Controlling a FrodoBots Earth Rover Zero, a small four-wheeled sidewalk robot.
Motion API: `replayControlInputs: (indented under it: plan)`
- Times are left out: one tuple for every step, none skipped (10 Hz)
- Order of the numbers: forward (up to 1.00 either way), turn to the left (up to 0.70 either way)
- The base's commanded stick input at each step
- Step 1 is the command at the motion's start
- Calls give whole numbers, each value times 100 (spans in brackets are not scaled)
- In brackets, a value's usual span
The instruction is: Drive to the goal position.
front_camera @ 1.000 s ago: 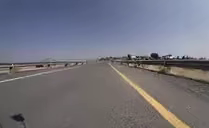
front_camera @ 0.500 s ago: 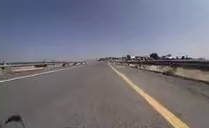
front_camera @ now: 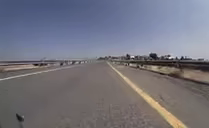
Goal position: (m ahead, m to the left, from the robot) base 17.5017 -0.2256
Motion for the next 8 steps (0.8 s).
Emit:
replayControlInputs:
  plan:
    - [100,0]
    - [100,0]
    - [100,0]
    - [100,0]
    - [100,0]
    - [100,0]
    - [100,0]
    - [100,0]
